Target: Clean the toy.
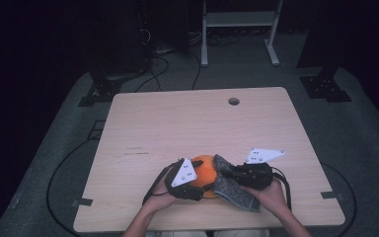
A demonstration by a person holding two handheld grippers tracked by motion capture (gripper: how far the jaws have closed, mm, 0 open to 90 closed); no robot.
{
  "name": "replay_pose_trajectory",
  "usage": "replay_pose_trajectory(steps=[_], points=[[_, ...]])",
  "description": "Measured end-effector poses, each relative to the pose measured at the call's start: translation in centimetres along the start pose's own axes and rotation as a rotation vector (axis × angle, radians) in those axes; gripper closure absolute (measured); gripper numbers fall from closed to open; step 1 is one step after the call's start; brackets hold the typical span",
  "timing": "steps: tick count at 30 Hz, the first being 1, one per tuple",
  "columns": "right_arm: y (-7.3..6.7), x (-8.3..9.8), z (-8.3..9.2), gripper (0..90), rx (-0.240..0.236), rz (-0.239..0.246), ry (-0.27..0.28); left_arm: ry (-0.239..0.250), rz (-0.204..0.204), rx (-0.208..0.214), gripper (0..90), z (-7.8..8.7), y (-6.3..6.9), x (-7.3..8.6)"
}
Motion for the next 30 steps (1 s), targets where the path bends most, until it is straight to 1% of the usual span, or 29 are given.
replay_pose_trajectory(steps=[1, 2, 3, 4, 5, 7, 8, 10, 11, 12, 13, 14, 15, 16, 17, 18, 19, 20, 21, 22, 23, 24, 25, 26, 28, 29, 30], points=[[0.1, 0.1, 0.0, 80.3, 0.000, -0.004, 0.000, 0.013, 0.036, 0.025, 17.9, 0.4, -0.4, -0.2], [0.3, 0.3, 0.1, 80.3, 0.004, -0.012, -0.004, 0.017, 0.064, 0.036, 13.2, 0.6, -0.6, -0.3], [0.3, 0.4, 0.2, 80.3, 0.007, -0.015, -0.005, 0.009, 0.104, 0.048, 10.7, 0.8, -1.1, -0.1], [0.5, 0.5, 0.3, 80.3, 0.005, -0.027, 0.001, -0.005, 0.120, 0.040, 10.5, 0.8, -1.4, 0.2], [0.8, 0.7, 0.5, 80.3, 0.002, -0.033, -0.002, -0.054, 0.141, 0.037, 14.7, 0.5, -1.7, 1.0], [0.9, 0.8, 0.6, 80.3, 0.008, -0.030, -0.009, -0.049, 0.140, 0.034, 22.8, 0.4, -1.7, 1.3], [1.0, 0.9, 0.7, 80.3, 0.022, -0.020, -0.025, -0.043, 0.134, 0.023, 22.8, 0.3, -1.6, 1.3], [1.4, 1.0, 1.0, 80.3, 0.050, -0.024, -0.043, -0.039, 0.115, 0.004, 27.3, 0.3, -1.4, 1.0], [1.4, 0.8, 1.3, 80.3, 0.058, -0.023, -0.043, -0.036, 0.097, -0.012, 29.5, 0.4, -1.3, 0.6], [1.2, 0.3, 1.8, 80.3, 0.053, -0.013, -0.019, -0.035, 0.086, -0.014, 31.3, 0.3, -1.1, 0.4], [0.8, -0.2, 2.1, 80.3, 0.026, -0.008, 0.011, -0.035, 0.068, -0.016, 31.8, 0.3, -0.8, 0.2], [0.2, -0.8, 2.4, 80.3, 0.002, 0.005, 0.035, -0.033, 0.059, -0.019, 32.2, 0.1, -0.6, 0.0], [-1.0, -1.9, 2.3, 80.3, -0.038, 0.032, 0.067, -0.031, 0.039, -0.019, 32.4, 0.0, -0.2, -0.4], [-1.0, -1.9, 2.3, 80.3, -0.038, 0.032, 0.067, -0.030, 0.024, -0.017, 32.4, -0.1, 0.1, -0.6], [-1.5, -2.1, 1.5, 80.3, -0.026, 0.068, 0.039, -0.028, 0.000, -0.018, 31.6, -0.2, 0.4, -0.9], [-1.5, -2.1, 1.5, 80.3, -0.026, 0.068, 0.039, -0.030, -0.014, -0.018, 31.6, -0.2, 0.6, -1.1], [-1.2, -1.6, 0.8, 80.3, -0.025, 0.061, 0.016, -0.031, -0.032, -0.013, 27.4, -0.2, 0.8, -1.1], [-1.0, -1.4, 0.8, 80.3, -0.029, 0.049, 0.010, -0.025, -0.015, 0.013, 24.2, 0.0, 0.6, -1.0], [-0.8, -1.1, 0.7, 80.4, -0.017, 0.047, 0.002, -0.029, 0.022, 0.035, 20.0, 0.1, 0.3, -0.9], [-0.8, -1.1, 0.7, 80.4, -0.017, 0.047, 0.002, -0.029, 0.022, 0.035, 17.5, 0.1, 0.3, -0.9], [-0.6, -1.0, 0.8, 80.5, -0.006, 0.057, 0.000, -0.038, 0.075, 0.034, 17.5, 0.1, -0.2, -0.7], [-0.4, -0.8, 0.9, 80.5, -0.004, 0.050, -0.009, -0.050, 0.103, 0.028, 13.2, 0.1, -0.4, -0.5], [-0.3, -0.7, 0.9, 80.6, 0.002, 0.051, -0.012, -0.064, 0.130, 0.033, 10.6, 0.0, -0.7, -0.3], [-0.2, -0.6, 1.0, 80.6, 0.008, 0.052, -0.016, -0.059, 0.152, 0.042, 10.8, -0.1, -0.8, -0.1], [0.1, -0.5, 1.0, 80.6, 0.017, 0.041, -0.023, -0.054, 0.153, 0.034, 20.1, -0.1, -0.8, 0.0], [0.1, -0.5, 1.0, 80.5, 0.022, 0.040, -0.026, -0.041, 0.141, 0.028, 23.1, -0.1, -0.6, -0.1], [0.2, -0.6, 1.3, 80.5, 0.028, 0.037, -0.028, -0.040, 0.129, 0.022, 27.3, -0.1, -0.5, -0.2]])
Point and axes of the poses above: each handheld gripper's, and its own axes: z roughly backward along the jaws, x roughly out of its underside, y roughly to its right, the point moved 6 cm from there along -z, roughly forward along the jaws, and after that the axes turned 2 degrees about -x, right-handed, at the moved point
